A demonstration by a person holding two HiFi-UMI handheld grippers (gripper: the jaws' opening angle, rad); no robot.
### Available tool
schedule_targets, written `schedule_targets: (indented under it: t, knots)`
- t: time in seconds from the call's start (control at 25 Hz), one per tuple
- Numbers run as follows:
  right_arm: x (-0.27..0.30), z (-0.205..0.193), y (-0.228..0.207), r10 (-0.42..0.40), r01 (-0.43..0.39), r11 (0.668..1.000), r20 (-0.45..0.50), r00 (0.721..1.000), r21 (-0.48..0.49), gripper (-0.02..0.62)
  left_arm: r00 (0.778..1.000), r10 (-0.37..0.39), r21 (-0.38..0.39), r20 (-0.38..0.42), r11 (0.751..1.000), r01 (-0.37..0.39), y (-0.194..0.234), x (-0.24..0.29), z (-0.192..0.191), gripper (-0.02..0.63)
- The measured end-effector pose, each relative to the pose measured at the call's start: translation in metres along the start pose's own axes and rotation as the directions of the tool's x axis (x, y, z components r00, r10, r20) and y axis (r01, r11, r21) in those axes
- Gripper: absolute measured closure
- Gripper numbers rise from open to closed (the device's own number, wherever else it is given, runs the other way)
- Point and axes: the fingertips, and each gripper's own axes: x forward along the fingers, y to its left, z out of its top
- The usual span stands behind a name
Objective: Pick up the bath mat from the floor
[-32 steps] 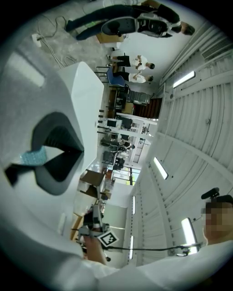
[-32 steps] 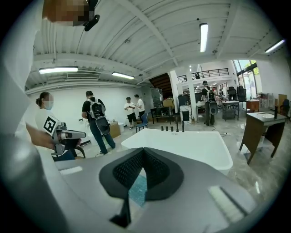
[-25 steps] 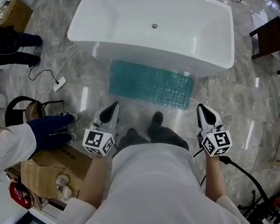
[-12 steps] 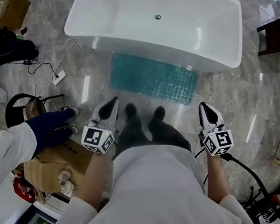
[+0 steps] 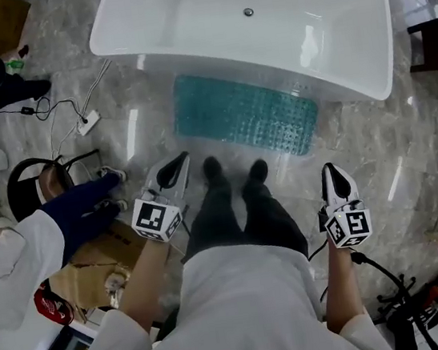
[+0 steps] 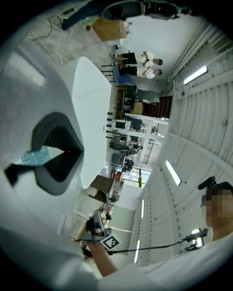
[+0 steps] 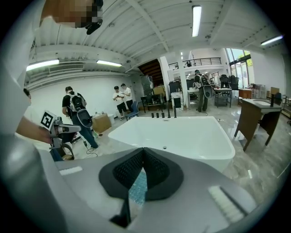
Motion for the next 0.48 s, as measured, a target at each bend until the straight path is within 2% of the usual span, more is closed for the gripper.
schedule_targets:
  t: [0.2, 0.48]
  knots:
    - [0.037, -0.022, -0.001, -0.023, 0.023, 1.000, -0.019, 1.000, 0.011, 0.591, 1.000, -0.002, -0.015, -0.023, 1.000, 0.001, 0.034, 0.022, -0.032, 0.604]
    - [0.091, -0.060, -0.019, -0.035, 0.037, 0.999, -0.050, 0.998, 0.028, 0.591, 0.999, -0.012, -0.052, -0.053, 0.999, 0.009, 0.055, 0.063, -0.077, 0.604]
